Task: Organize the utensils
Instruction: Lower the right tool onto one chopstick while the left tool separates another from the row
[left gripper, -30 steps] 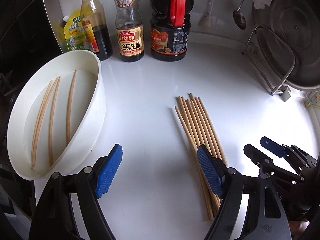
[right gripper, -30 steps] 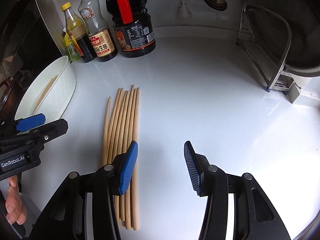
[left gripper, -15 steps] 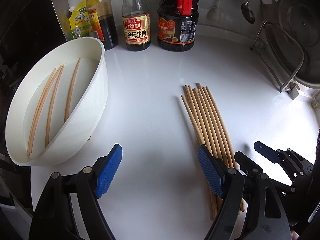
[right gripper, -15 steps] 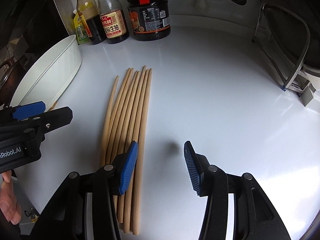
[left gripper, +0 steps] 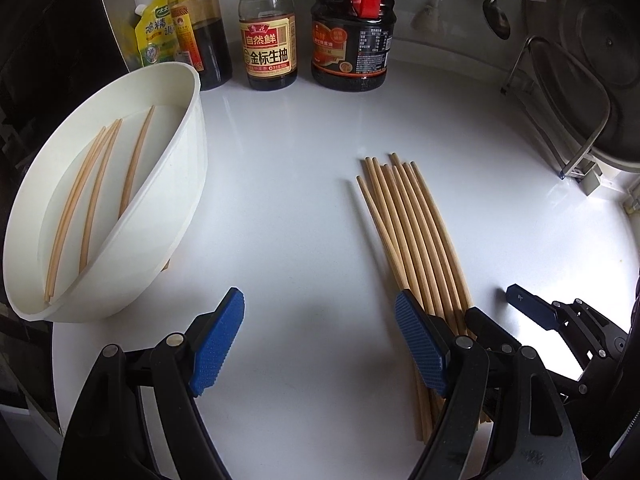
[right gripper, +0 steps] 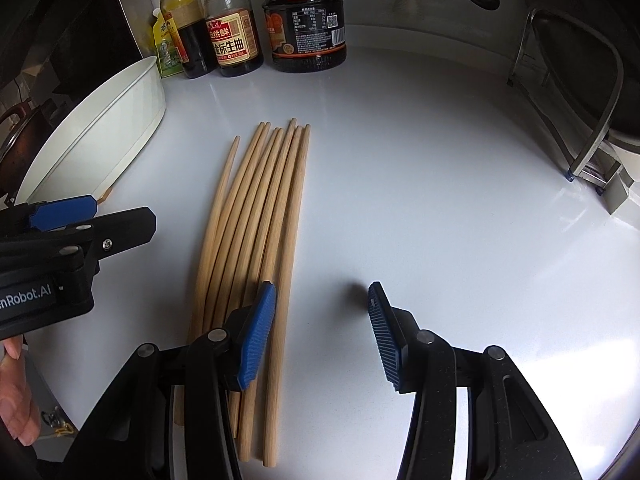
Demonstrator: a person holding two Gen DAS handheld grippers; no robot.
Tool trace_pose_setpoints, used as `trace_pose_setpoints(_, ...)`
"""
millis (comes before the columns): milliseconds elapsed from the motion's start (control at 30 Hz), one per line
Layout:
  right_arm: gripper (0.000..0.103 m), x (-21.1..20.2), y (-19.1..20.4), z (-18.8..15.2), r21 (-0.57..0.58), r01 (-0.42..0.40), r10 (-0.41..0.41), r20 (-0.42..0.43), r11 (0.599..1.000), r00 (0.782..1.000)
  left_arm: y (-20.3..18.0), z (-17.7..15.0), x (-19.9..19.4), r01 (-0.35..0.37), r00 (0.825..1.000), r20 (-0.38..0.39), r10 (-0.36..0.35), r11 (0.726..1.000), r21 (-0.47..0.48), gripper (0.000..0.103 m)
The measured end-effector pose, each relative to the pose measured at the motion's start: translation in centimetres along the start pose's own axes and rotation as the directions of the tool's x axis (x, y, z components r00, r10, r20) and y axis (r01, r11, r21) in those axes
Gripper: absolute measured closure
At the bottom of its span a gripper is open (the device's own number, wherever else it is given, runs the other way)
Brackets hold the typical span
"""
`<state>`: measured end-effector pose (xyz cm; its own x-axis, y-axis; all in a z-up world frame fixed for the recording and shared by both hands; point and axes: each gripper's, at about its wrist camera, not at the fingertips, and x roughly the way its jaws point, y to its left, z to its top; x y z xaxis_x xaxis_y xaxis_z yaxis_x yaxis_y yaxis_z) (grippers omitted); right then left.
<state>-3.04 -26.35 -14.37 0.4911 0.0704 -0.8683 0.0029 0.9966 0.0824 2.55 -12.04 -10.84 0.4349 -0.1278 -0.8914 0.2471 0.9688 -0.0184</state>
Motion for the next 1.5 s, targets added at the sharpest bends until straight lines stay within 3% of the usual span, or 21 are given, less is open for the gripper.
trace_pose_setpoints(800,0.057,-0.2,-2.7,-0.2,0.024,0.002,-0.002,0.029,1.000,1.000,-3.0,-2.1,2.2,0.042,0.998,-0.042,-0.041,0.999,0.018,0.026)
trace_pose_setpoints(1200,0.057,0.0,-2.3,0.0,0.020,-0.006,0.006,0.027,1.000,1.000,-0.9,-2.6,2.5,0.021,0.999,-0.047,-0.021,1.000,-0.019,0.026)
trace_pose_setpoints(1500,0.057,0.2,-1.7,0.3,0.006,-0.004,0.004,0.027,1.000,1.000,1.5,-3.2,1.6,-0.050,0.999,-0.016,0.049,0.998,-0.040,0.026)
